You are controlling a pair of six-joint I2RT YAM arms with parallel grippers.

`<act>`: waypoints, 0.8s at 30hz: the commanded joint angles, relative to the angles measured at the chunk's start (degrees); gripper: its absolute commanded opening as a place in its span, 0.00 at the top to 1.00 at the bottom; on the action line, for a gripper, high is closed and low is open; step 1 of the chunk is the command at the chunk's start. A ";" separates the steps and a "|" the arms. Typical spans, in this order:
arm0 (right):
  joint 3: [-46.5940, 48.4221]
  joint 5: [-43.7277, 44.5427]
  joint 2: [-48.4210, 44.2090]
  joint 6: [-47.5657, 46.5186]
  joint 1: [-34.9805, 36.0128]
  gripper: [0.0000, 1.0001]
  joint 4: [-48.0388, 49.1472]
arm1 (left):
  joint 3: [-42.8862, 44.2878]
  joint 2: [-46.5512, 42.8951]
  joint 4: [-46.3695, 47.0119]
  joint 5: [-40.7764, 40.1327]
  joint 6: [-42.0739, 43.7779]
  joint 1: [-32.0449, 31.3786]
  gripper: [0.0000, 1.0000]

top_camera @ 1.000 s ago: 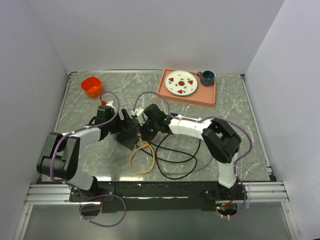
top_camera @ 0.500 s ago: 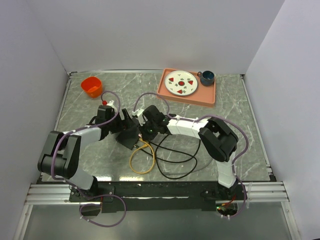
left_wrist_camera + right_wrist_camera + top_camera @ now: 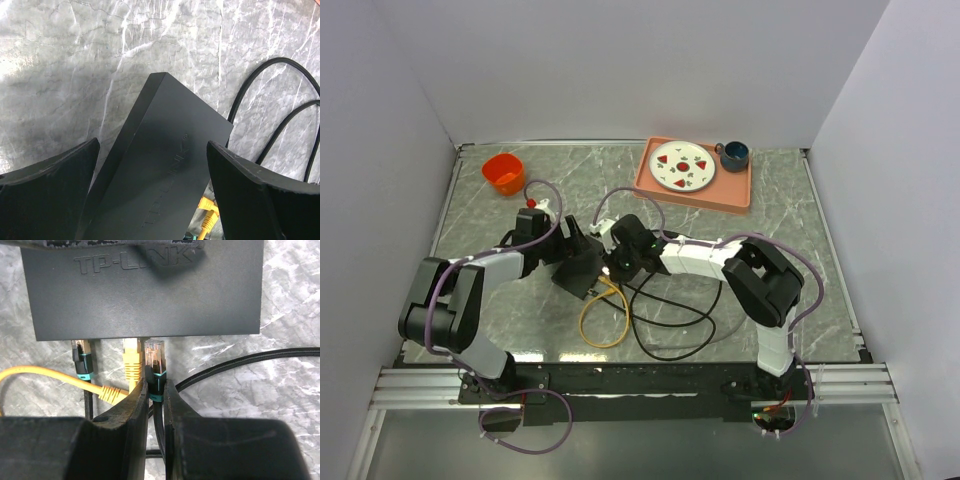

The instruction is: Insert the plug into the switch port

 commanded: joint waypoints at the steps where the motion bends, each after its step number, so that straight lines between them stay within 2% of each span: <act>1: -0.37 2.45 -0.03 0.36 -0.74 1.00 0.61 | 1.01 0.92 -0.77 0.80 1.58 0.23 0.05; 16: 0.60 2.89 2.00 -0.52 -1.36 1.00 -0.63 | 1.80 2.42 -0.60 2.82 1.93 0.23 0.11; 24: 4.29 3.06 5.25 -1.49 -1.53 1.00 -5.19 | 2.33 2.33 -1.30 2.64 2.37 0.23 0.12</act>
